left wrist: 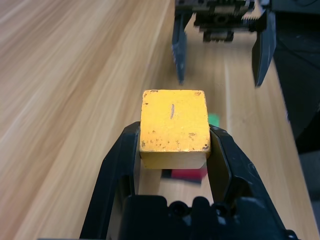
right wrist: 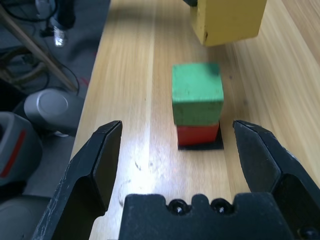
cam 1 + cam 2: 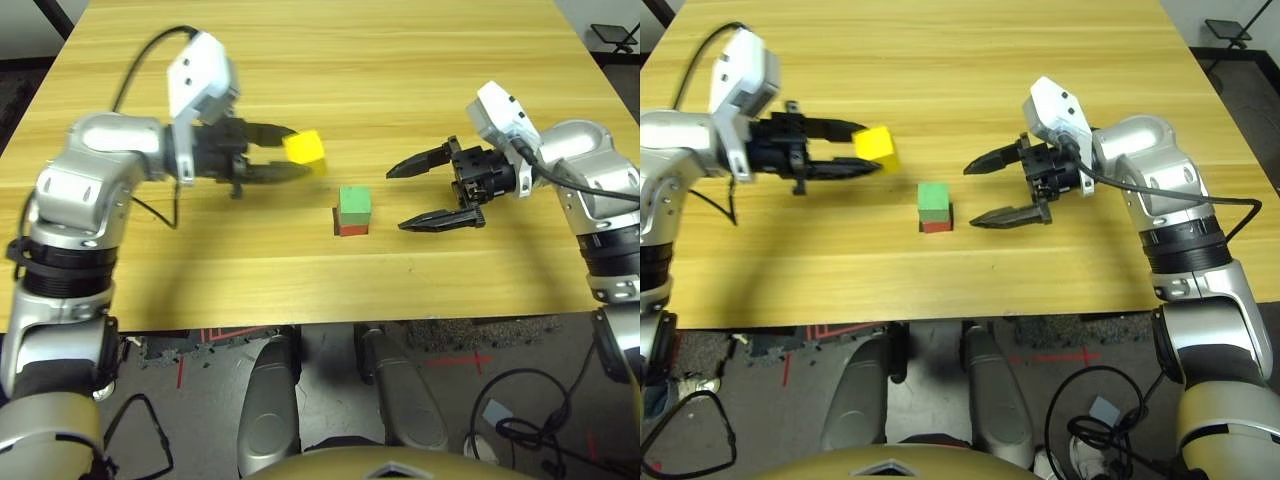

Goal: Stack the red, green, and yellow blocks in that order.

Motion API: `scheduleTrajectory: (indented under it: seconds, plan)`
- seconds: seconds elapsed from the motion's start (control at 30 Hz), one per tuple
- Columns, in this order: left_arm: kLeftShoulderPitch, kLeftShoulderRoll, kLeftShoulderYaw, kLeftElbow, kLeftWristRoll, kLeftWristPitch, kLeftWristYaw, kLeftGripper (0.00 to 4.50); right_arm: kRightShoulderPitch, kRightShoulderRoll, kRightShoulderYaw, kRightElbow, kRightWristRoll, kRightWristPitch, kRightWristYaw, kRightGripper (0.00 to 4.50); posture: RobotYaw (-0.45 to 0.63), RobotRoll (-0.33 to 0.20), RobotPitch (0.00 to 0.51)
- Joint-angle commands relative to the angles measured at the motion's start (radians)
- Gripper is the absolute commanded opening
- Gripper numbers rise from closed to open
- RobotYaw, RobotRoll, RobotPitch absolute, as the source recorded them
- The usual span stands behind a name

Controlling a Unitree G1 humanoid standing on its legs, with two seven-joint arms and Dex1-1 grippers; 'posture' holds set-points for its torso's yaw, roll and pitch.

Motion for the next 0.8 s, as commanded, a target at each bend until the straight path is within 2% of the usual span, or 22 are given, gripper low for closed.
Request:
scheduleTrajectory:
  seconds: [0.03, 0.37, 0.8]
  plan:
    - [-0.011, -0.015, -0.033, -0.007, 0.001, -0.003, -0.005, 1.98, 0.021, -0.017, -0.011, -0.006, -0.012, -0.017, -0.004, 4.50, -0.03, -0.087, 0.245]
    - [0.004, -0.017, -0.076, 0.004, 0.017, -0.070, -0.056, 1.98, 0.057, -0.034, -0.032, -0.014, -0.014, -0.025, -0.046, 4.50, -0.06, -0.078, 0.256]
    - [0.000, -0.038, -0.111, 0.099, 0.098, -0.206, -0.091, 1.98, 0.058, -0.033, -0.032, -0.051, 0.006, 0.010, -0.065, 4.50, -0.07, -0.079, 0.263]
